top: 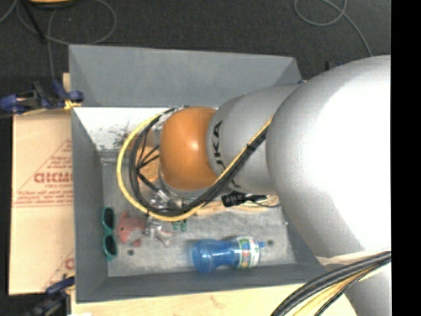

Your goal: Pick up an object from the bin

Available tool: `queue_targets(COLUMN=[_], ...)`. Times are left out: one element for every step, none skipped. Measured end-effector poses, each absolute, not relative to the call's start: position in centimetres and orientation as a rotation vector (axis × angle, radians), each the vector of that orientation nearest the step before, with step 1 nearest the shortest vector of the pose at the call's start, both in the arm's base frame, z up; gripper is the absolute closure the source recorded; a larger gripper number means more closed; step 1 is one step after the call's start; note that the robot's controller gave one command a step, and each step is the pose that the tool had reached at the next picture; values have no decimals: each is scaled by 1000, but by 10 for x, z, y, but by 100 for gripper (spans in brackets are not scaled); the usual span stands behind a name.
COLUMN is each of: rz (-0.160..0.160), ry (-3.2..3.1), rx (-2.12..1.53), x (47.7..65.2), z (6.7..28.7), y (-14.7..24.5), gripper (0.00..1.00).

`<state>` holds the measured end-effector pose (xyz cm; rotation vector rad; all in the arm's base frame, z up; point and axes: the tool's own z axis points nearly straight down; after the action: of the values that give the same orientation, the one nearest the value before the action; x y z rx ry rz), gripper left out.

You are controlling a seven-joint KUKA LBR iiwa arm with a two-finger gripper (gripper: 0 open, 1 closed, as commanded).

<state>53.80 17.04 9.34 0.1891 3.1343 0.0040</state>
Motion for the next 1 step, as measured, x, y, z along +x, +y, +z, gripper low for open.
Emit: queue_targets(rz=[4], ry=[3134], rx=[189], x=[538], z=[93], y=[170], gripper=[100])
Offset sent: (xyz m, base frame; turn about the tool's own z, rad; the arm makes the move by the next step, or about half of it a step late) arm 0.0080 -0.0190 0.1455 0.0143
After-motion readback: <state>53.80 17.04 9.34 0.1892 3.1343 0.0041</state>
